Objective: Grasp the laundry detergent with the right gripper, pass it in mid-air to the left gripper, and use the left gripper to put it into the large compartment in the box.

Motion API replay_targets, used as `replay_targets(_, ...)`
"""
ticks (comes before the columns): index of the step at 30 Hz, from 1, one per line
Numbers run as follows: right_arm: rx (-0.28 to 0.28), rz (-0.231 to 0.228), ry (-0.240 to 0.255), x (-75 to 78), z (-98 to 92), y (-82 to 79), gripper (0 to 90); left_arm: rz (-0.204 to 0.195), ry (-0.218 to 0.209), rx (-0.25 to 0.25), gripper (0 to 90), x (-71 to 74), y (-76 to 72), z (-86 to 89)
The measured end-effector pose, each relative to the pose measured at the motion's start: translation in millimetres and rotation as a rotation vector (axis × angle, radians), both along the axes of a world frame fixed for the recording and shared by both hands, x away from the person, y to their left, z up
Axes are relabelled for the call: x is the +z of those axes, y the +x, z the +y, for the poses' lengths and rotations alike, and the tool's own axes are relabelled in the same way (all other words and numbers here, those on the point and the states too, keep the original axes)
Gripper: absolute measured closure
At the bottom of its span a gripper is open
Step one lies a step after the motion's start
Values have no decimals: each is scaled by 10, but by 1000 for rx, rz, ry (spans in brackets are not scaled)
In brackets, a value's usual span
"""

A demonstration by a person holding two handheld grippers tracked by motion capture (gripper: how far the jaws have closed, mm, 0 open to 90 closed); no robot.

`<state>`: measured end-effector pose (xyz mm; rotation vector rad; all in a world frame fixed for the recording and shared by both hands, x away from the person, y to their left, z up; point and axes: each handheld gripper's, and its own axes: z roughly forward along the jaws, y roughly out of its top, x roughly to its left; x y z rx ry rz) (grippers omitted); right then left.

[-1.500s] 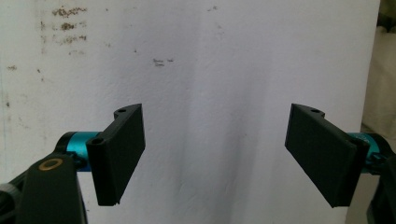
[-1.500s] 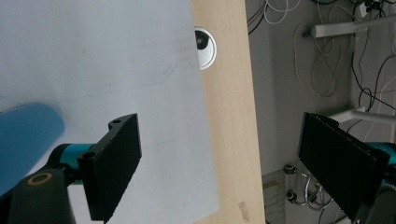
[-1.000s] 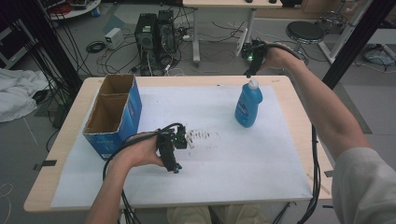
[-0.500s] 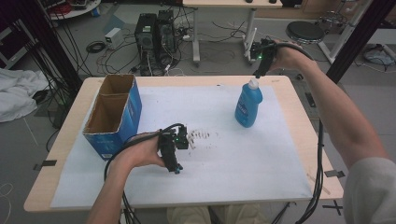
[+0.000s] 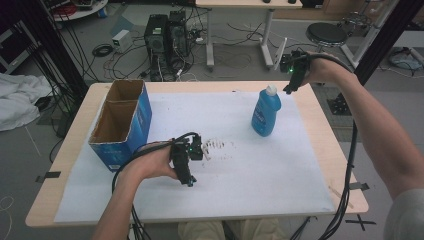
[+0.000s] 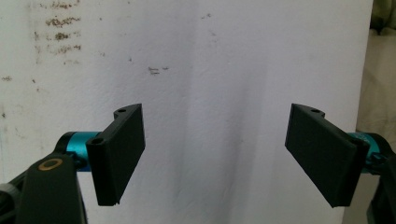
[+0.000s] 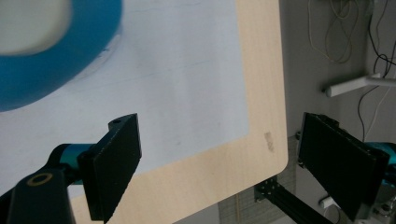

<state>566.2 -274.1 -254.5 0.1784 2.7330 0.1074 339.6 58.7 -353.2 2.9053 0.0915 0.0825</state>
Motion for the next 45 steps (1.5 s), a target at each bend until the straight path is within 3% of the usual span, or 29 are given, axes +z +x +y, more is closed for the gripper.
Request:
replay_targets(6,-23,60,30,4,-29,-153,128,-2,-1,-2,201,7,2,9)
replay_targets(11,-31,73,8,-34,-41,-272,128,-1,-6,-2,201,13,-1,15)
replay_targets(17,-49,95,26,-81,-62,-388,128,-1,-2,-2,201,16,3,19)
replay_targets(21,-83,109,70,-119,-78,-506,128,-3,-5,-3,201,29,2,14)
replay_targets(29,-149,126,98,-203,-64,-646,128,-4,-11,-3,201,27,-1,2)
replay_targets(39,-261,152,199,-304,1,-770,128,-18,-7,-10,201,42,-25,-12)
replay_targets(45,-353,162,302,-348,8,-783,128,-19,-8,-11,201,53,-41,-12)
